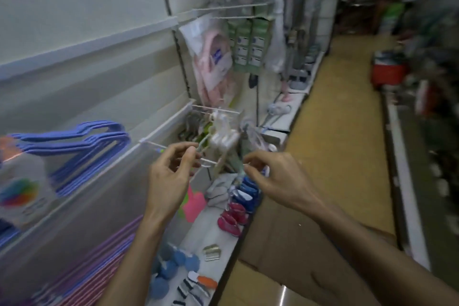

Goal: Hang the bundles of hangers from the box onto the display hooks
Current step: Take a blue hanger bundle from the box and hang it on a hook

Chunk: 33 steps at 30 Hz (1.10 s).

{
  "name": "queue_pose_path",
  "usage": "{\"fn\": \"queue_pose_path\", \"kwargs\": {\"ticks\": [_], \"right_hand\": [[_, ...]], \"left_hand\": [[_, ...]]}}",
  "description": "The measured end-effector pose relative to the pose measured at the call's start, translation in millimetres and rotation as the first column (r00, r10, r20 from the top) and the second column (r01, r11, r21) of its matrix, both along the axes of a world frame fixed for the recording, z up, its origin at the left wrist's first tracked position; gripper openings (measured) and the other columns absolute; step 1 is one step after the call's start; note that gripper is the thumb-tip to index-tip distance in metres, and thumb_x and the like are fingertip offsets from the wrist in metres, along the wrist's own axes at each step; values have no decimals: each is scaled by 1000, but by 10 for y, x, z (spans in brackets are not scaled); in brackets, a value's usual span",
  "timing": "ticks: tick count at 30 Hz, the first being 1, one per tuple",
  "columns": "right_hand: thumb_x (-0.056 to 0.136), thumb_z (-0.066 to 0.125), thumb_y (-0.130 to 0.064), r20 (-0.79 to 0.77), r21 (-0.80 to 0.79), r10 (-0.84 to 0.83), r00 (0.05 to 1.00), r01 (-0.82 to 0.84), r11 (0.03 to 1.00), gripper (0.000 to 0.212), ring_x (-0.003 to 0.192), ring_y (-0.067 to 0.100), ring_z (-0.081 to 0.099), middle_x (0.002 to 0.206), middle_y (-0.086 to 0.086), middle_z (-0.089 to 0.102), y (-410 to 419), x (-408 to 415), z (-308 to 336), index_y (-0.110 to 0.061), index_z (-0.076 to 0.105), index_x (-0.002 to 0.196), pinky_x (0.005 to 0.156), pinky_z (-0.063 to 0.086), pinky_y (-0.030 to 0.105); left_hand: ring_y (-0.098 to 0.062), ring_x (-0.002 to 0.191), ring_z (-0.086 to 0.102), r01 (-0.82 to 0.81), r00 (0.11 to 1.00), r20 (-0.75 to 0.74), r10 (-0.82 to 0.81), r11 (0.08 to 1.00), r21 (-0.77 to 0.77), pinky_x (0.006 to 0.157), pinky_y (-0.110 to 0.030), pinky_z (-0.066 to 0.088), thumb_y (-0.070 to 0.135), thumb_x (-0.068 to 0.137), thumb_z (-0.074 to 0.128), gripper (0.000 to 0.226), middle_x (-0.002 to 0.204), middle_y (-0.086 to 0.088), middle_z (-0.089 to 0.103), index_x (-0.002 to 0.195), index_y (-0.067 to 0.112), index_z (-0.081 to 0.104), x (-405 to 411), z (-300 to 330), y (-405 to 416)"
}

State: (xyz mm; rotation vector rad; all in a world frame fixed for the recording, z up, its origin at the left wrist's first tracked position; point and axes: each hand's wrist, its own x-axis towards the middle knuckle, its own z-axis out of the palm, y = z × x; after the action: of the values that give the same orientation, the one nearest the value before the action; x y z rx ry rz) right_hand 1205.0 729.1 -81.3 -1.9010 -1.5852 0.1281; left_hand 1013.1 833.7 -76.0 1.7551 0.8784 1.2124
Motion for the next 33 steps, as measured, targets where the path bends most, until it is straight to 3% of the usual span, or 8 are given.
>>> {"fn": "queue_pose_path", "kwargs": {"ticks": [8, 14, 19, 23, 28, 33], "right_hand": [[92, 54, -44, -65, -189, -344, 937, 327, 926, 22, 90, 8, 67, 95, -16, 72, -721, 742, -799, -32, 66, 107, 76, 53, 35], [92, 55, -39, -70, -271, -525, 848, 491, 828, 21, 89, 5, 66, 94, -15, 73, -1141, 1271, -1519, -31, 68, 105, 74, 52, 31], [95, 51, -38, -75, -324, -608, 791, 557, 765, 22, 83, 5, 64, 92, -12, 72, -1339, 1833, -2283, -30, 67, 106, 71, 51, 30], [95, 49, -36, -31, -348, -642, 766, 594, 725, 22, 77, 6, 64, 89, -10, 72, -1451, 2322, -3095, -29, 67, 105, 69, 55, 34], [95, 51, -36, -60, -422, -689, 722, 608, 673, 21, 81, 7, 66, 92, -7, 71, -1641, 2878, -4242, -29, 66, 106, 73, 58, 37], [96, 50, -35, -7, -469, -731, 683, 643, 605, 20, 87, 10, 66, 96, -8, 71, -1828, 3335, -5262, -29, 65, 108, 76, 57, 38]], "left_hand": [[-8, 74, 68, 304, 946, -84, -314, 946, -111, 64, -18, 53, 14, 96, 57, 13, 82, -1, 73, 98, 14, 69, 1116, -640, -149], [-11, 76, 68, 456, 864, -126, -487, 864, -213, 67, -24, 56, 14, 95, 58, 12, 84, -2, 73, 97, 14, 70, 1881, -1201, -323], [-13, 71, 68, 531, 801, -143, -581, 800, -278, 63, -26, 56, 13, 94, 58, 13, 84, -6, 72, 100, 12, 70, 2665, -1810, -449], [-13, 75, 70, 582, 743, -197, -640, 762, -282, 60, -18, 52, 21, 93, 60, 14, 87, -4, 73, 101, 19, 71, 3278, -2533, -446], [-15, 79, 70, 618, 681, -277, -678, 735, -281, 65, -29, 56, 25, 94, 58, 13, 89, 1, 72, 102, 25, 69, 3923, -3538, -480], [-7, 80, 68, 619, 631, -356, -689, 724, -306, 63, -18, 55, 23, 95, 56, 14, 92, 3, 68, 106, 25, 65, 4415, -4533, -603]]}}
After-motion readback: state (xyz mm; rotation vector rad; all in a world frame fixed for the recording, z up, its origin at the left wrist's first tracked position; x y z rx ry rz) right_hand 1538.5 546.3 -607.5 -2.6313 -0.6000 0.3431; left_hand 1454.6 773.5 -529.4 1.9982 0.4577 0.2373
